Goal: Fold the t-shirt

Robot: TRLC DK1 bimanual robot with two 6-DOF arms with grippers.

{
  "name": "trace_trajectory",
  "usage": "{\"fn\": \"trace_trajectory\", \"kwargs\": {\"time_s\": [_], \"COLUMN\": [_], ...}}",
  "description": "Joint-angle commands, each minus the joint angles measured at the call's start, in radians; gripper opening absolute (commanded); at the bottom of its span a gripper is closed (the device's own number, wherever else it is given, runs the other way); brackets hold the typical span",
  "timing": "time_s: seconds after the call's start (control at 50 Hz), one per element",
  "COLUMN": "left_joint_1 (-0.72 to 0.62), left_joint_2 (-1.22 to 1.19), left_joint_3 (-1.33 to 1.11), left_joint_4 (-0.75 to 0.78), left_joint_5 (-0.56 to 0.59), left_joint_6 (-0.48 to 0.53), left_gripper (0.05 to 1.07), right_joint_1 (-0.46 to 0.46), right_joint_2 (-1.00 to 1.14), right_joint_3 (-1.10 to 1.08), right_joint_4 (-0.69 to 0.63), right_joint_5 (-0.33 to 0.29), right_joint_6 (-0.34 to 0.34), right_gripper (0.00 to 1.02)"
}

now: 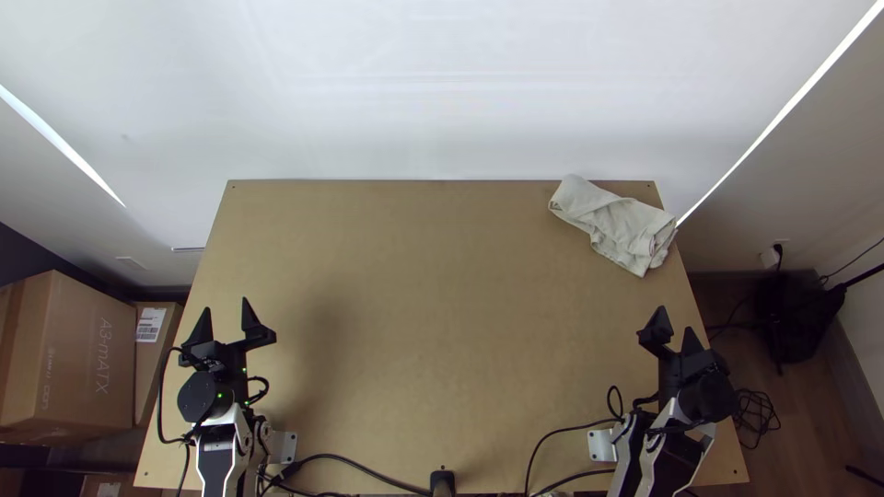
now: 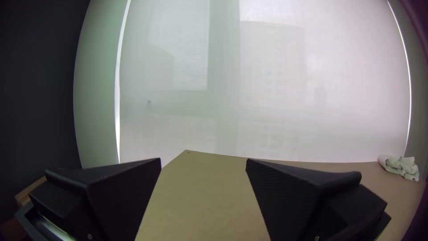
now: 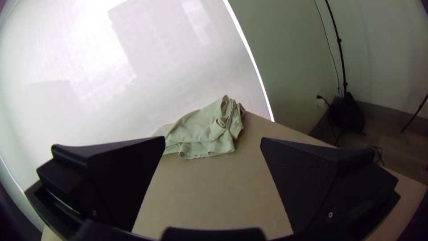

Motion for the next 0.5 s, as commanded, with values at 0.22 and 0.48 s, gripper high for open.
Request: {"fn": "trace_trajectory", "kwargs": {"time_s": [0.22,0.48], "left_joint_1": [0.016,0.016], "left_joint_2": [-0.006,-0.006], "left_joint_3": [-0.039,-0.039], "left_joint_4": [-0.010,-0.010], "left_joint_5": [0.013,0.013], "left_joint_6": [0.014,0.014], "left_gripper": [1.03,1.03], "right_joint_1": [0.004,0.004], "right_joint_2": [-0.003,-0.003], "right_joint_3": [-0.023,-0.025], "right_joint_4": [0.013,0.013], "right_joint_5": [0.008,0.008], "right_joint_6": [0.062,0.062], "right_gripper": [0.99,0.99]}}
